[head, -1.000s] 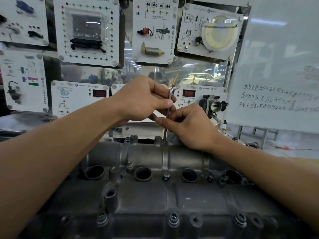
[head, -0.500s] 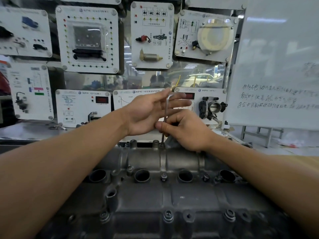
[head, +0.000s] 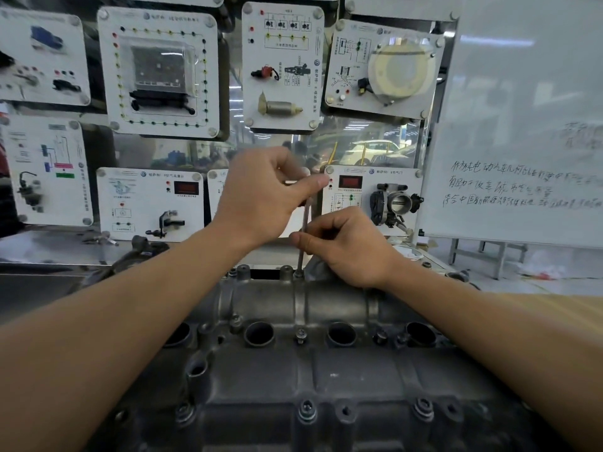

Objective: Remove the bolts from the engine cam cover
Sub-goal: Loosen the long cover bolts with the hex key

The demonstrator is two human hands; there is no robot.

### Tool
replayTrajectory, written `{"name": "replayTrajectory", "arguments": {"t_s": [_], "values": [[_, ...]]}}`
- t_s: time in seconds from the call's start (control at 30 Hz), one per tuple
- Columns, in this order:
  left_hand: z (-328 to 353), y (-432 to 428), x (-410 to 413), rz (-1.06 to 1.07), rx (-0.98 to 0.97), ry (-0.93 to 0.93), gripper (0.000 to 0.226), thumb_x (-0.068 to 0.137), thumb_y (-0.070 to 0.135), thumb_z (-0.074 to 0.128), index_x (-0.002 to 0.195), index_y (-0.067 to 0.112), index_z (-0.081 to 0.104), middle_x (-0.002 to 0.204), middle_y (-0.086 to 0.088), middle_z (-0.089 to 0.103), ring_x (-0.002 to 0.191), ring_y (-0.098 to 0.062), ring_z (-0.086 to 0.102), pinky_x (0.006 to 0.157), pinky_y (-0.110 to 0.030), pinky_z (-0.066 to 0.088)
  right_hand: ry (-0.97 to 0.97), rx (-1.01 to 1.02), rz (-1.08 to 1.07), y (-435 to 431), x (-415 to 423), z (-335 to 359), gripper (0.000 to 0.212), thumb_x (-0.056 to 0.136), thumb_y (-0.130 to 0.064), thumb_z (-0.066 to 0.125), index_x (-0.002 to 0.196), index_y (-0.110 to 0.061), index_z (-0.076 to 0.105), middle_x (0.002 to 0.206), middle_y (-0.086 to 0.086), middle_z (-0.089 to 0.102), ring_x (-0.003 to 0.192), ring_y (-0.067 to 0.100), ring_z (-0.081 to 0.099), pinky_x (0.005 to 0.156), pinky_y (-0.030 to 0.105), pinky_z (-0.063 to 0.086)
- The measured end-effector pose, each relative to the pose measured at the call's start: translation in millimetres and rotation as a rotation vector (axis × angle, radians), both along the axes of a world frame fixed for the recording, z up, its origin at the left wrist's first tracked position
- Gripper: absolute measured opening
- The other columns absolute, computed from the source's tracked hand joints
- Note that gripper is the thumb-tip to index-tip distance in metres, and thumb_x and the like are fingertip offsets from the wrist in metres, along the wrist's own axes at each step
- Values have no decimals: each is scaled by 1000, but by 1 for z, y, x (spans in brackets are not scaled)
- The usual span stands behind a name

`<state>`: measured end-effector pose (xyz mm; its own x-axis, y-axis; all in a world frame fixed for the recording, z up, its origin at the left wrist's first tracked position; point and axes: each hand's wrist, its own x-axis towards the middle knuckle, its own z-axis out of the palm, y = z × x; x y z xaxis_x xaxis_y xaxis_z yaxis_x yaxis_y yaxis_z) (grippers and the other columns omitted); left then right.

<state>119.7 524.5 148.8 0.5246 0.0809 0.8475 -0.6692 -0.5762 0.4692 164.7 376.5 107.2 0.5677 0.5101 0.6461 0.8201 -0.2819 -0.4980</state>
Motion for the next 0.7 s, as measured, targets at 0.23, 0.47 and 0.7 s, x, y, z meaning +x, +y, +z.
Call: {"name": "replayTrajectory", "arguments": {"t_s": [0.23,0.47,0.7], "values": [[5,-14,-17,415,481,-246,11,89,16,63,96,25,64,57,15,45,57,-10,48,60,-36,49,5,36,13,1,-5,-1,25,88,-20,73,67,-6,72,66,21,66,55,11,47,54,27,41],[17,-5,-19,-50,256,122,10,83,22,75,92,18,73,54,10,53,48,-5,48,56,-23,47,4,-7,30,-1,-7,1,41,93,-15,66,65,12,55,63,32,50,56,18,37,54,31,35],[27,11,-14,-167,217,289,34,69,47,79,82,16,75,81,-12,71,67,-15,61,63,-37,56,-19,-42,8,0,-6,1,35,96,-19,64,66,0,63,65,22,61,58,19,48,61,38,45]]}}
